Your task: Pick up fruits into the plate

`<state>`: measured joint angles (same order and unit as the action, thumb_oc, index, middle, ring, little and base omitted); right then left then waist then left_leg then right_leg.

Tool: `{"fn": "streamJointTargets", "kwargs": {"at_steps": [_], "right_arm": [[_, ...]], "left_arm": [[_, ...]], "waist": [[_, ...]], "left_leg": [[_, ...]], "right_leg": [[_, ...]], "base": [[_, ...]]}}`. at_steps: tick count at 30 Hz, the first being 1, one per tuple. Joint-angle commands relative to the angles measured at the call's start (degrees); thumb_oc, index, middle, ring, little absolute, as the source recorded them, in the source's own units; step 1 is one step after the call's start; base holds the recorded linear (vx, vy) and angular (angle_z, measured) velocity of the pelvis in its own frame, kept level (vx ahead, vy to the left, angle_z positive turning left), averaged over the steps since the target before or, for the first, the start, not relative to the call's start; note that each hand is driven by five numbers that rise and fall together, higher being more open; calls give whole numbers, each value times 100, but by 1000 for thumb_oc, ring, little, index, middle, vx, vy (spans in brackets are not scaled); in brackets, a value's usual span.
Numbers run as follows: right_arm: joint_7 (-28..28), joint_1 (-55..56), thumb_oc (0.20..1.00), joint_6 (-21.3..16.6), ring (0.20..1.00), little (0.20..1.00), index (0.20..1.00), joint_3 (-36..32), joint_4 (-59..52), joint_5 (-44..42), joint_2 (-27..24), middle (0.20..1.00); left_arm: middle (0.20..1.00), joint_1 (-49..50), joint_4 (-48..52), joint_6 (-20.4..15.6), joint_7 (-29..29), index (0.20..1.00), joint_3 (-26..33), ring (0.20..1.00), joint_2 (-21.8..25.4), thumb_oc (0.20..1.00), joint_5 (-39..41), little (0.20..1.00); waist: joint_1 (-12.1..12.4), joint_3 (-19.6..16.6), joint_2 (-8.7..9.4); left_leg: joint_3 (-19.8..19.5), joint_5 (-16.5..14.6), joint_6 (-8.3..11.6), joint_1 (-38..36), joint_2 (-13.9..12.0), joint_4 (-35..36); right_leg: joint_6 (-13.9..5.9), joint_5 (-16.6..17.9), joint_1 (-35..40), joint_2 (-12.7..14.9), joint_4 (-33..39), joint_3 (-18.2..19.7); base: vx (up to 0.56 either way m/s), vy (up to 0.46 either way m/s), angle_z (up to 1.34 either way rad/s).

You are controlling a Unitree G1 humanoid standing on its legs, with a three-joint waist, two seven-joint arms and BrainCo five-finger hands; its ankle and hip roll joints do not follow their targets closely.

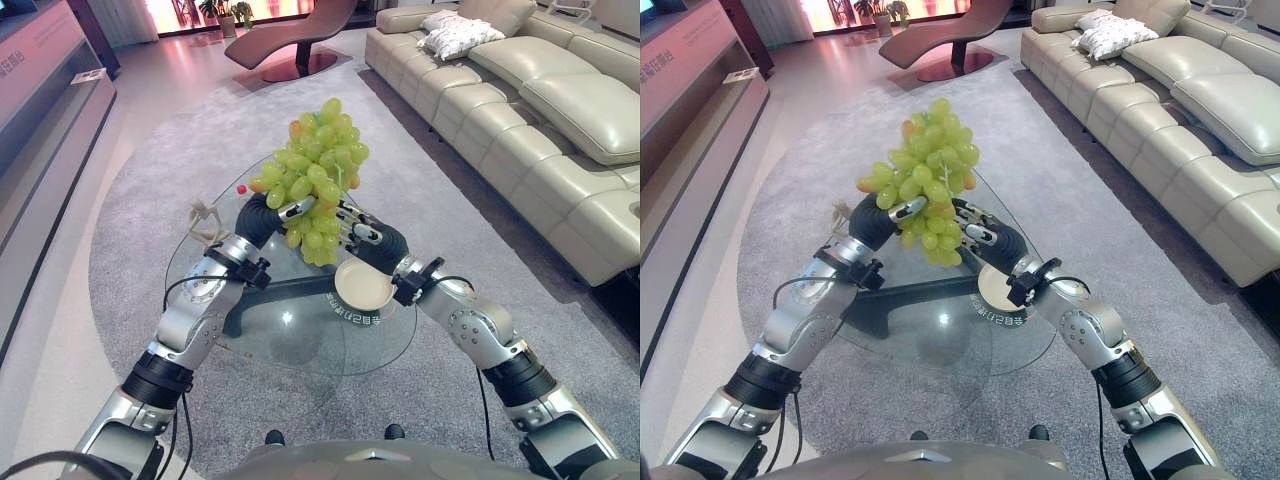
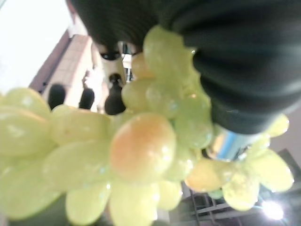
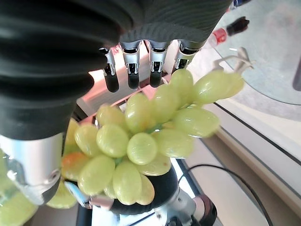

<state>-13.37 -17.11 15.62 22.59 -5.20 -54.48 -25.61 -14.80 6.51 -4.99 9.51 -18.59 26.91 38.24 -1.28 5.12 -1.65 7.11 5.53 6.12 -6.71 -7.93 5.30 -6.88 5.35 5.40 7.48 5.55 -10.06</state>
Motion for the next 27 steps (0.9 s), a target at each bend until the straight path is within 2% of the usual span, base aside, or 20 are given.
{"fn": "streamJointTargets", "kwargs": {"at_steps": [1, 17, 27], "right_arm": [[-217, -637, 1000, -62, 1000, 1000, 1000, 89, -637, -144, 188, 1000], [-135, -836, 1000, 415, 1000, 1000, 1000, 415, -768, -291, 280, 1000], [-490, -924, 1000, 1202, 1000, 1000, 1000, 741, -819, -216, -28, 1000]], "left_arm": [[200, -802, -186, -225, 73, 200, -131, 200, 141, 200, 6, 200], [200, -948, -167, -131, 60, 200, -500, 200, 64, 200, -307, 200], [200, -1157, -117, -130, -119, 200, -599, 200, 342, 200, -891, 200]], "waist": [[20, 51, 291], [28, 69, 323], [10, 66, 345]], "left_leg": [[190, -849, -126, -201, 141, -214], [179, -858, -143, -228, 154, -208], [171, -840, -143, -244, 157, -204]], "right_leg": [[-105, -656, 343, 219, -307, -253], [-96, -660, 352, 199, -313, -207], [-88, -685, 364, 171, -343, -182]], "base": [[0, 0, 0], [0, 0, 0], [0, 0, 0]]}}
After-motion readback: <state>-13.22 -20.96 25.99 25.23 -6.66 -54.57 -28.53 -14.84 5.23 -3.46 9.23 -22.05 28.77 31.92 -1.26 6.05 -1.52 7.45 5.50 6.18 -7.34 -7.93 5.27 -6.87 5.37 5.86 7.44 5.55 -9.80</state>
